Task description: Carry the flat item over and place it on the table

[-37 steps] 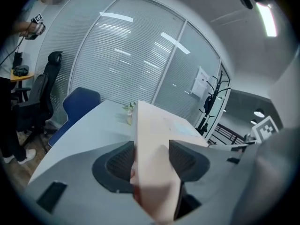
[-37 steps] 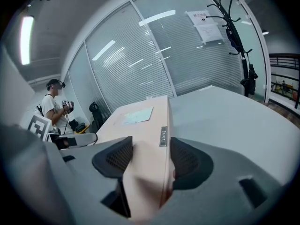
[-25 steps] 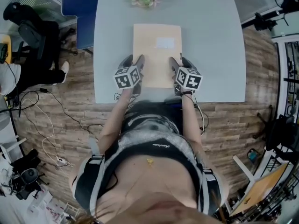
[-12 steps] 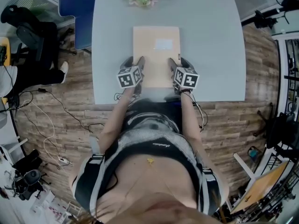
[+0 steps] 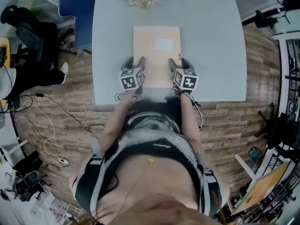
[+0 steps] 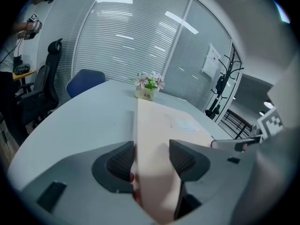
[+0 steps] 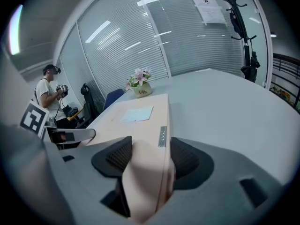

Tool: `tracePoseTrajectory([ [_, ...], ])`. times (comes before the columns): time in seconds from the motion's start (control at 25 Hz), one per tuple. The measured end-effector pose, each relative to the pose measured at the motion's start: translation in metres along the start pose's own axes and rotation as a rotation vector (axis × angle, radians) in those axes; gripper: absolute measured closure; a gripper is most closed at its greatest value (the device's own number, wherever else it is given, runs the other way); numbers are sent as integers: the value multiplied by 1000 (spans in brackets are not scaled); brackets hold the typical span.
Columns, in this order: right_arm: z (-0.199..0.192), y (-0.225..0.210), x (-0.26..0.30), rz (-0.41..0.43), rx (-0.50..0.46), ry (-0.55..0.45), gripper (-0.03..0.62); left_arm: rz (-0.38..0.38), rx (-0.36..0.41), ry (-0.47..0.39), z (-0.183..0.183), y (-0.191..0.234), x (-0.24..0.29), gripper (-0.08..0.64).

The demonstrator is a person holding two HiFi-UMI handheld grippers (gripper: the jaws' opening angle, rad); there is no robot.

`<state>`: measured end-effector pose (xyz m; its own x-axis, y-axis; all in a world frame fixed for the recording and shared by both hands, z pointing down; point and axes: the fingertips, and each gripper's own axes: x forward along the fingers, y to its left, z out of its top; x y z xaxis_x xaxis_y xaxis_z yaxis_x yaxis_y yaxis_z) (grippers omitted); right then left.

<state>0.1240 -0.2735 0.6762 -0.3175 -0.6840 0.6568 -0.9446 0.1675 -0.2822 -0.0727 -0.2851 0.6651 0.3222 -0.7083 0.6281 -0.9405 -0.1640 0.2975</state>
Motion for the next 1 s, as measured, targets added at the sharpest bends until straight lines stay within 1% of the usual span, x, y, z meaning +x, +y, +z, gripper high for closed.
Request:
tracePoseTrajectory([
  [1.0, -1, -1, 0, -2, 3, -22, 322, -10, -2, -4, -1, 0, 1, 328],
])
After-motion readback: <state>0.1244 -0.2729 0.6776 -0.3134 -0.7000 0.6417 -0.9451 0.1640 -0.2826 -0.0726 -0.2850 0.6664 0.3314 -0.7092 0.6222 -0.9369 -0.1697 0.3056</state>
